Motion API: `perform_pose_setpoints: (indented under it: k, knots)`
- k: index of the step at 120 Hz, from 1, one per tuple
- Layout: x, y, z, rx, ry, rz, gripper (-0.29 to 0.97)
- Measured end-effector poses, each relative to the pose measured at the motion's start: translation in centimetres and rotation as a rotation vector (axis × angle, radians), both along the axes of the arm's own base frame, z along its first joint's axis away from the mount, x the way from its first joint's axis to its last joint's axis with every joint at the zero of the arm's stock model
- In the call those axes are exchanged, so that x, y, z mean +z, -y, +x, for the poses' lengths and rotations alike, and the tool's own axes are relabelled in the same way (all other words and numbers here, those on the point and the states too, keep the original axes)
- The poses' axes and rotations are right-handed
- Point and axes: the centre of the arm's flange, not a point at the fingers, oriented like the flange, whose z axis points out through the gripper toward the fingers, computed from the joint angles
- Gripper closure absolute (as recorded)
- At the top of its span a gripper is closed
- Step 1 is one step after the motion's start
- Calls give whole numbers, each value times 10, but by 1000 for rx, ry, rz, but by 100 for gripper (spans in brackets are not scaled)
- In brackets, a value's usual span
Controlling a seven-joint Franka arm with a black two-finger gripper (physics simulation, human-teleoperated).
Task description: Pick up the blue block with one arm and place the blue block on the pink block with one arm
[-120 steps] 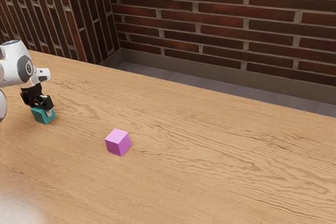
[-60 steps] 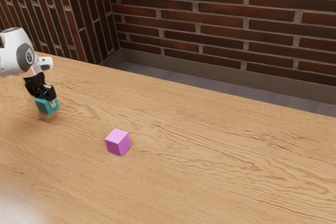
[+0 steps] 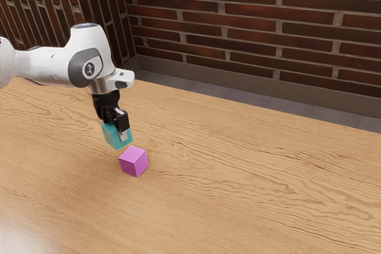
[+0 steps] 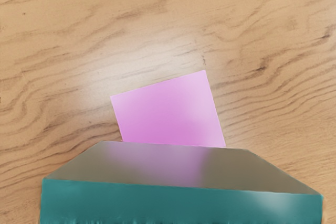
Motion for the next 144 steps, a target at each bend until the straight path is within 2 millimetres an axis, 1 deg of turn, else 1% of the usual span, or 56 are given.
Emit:
perform_pose_setpoints:
  k: [16,40,64,78,88,120,144]
  knots:
    - [-23,-1,7,105,-14,13,32]
    - [-32,5,14,266,0,26,33]
    - [-35,13,17,398,17,29,33]
    - [-49,20,7,451,-1,36,33]
    - [-54,23,5,475,3,45,33]
    - [-51,22,8,489,52,61,33]
    - [-54,23,6,478,62,61,33]
